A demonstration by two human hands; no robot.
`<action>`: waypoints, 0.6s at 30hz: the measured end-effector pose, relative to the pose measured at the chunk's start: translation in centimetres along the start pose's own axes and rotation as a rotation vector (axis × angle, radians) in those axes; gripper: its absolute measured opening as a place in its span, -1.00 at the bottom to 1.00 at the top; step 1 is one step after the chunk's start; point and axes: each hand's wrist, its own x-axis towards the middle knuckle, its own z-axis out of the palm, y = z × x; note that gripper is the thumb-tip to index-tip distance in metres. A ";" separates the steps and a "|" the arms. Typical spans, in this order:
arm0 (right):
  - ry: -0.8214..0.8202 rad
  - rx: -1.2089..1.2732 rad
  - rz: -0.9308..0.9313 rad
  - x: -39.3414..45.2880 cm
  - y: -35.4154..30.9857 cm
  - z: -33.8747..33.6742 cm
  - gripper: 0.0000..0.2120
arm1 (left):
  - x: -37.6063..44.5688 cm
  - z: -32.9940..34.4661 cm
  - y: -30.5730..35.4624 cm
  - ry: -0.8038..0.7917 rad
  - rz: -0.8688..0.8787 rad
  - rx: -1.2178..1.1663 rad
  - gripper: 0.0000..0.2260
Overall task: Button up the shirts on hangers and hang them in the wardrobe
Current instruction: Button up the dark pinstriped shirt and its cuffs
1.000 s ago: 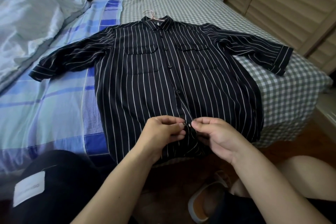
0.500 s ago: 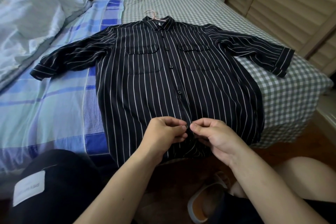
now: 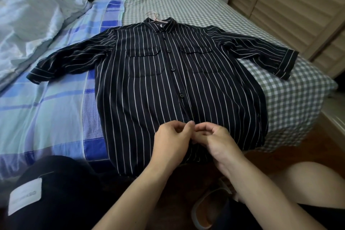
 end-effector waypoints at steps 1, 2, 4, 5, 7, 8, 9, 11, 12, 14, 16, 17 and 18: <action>0.004 -0.006 -0.018 -0.3 0.0 0.2 -0.87 | 0.0 0.1 0.0 -0.001 0.004 0.013 -0.82; 0.009 -0.013 -0.039 -0.6 -0.1 0.4 -0.87 | 0.1 0.2 0.0 0.010 0.002 0.023 -0.86; 0.007 -0.051 -0.074 -1.0 -0.1 0.7 -0.86 | 0.3 0.2 -0.1 0.052 -0.008 0.041 -0.91; -0.005 -0.078 -0.084 -1.1 -0.1 0.7 -0.84 | 0.4 0.1 -0.2 0.068 -0.011 0.043 -0.91; -0.045 -0.135 -0.094 -1.2 -0.4 0.4 -0.77 | 0.5 0.1 -0.4 0.065 -0.008 0.027 -0.89; -0.068 -0.160 -0.099 -1.2 -0.5 0.1 -0.74 | 0.5 0.1 -0.4 0.052 -0.005 0.023 -0.88; -0.092 -0.180 -0.106 -1.3 -0.6 0.0 -0.72 | 0.4 0.1 -0.5 0.041 0.001 0.027 -0.85; -0.117 -0.208 -0.120 -1.4 -0.6 -0.2 -0.70 | 0.4 0.0 -0.9 0.042 0.014 0.038 -0.83; -0.112 -0.225 -0.124 -1.3 -0.5 -0.3 -0.70 | 0.5 -0.2 -1.1 0.043 0.012 0.020 -0.85; -0.102 -0.254 -0.113 -1.1 -0.6 -0.6 -0.73 | 0.5 -0.7 -1.4 0.009 -0.036 -0.104 -0.89; -0.114 -0.259 -0.093 -0.7 -0.7 -0.9 -0.76 | 0.7 -0.9 -1.6 -0.022 -0.103 -0.231 -0.92; -0.111 -0.250 -0.094 -0.6 -0.8 -0.9 -0.76 | 0.9 -1.0 -1.7 -0.021 -0.120 -0.255 -0.93; -0.074 -0.239 -0.119 -0.5 -0.9 -0.9 -0.77 | 1.0 -1.0 -1.8 -0.018 -0.134 -0.274 -0.94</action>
